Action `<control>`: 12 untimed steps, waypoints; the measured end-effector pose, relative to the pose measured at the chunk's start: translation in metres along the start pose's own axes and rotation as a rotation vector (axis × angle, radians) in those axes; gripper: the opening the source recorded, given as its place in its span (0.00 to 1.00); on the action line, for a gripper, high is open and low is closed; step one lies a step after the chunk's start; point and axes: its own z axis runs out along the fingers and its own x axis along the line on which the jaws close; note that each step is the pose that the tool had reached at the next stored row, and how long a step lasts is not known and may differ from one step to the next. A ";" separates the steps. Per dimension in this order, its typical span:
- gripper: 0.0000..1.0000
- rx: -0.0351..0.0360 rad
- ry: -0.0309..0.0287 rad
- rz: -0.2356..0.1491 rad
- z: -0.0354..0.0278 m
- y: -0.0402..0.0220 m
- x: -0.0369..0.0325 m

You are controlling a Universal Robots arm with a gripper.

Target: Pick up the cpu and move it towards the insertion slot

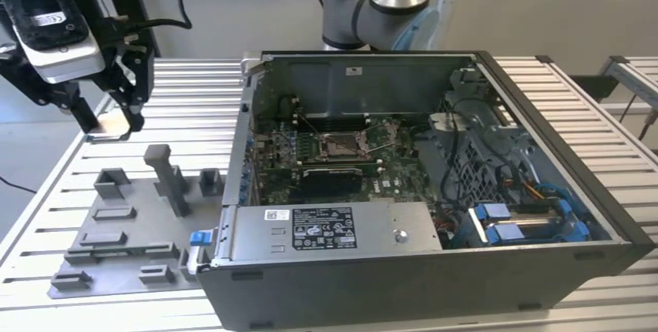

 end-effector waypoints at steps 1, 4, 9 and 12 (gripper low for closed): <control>0.00 -0.0002 0.0000 0.000 0.0000 0.0000 -0.0022; 0.00 -0.0008 0.0000 0.000 -0.0001 -0.0003 -0.0092; 0.00 -0.0011 -0.0001 0.000 -0.0001 -0.0006 -0.0227; 0.00 -0.0010 0.0000 0.000 -0.0002 -0.0008 -0.0303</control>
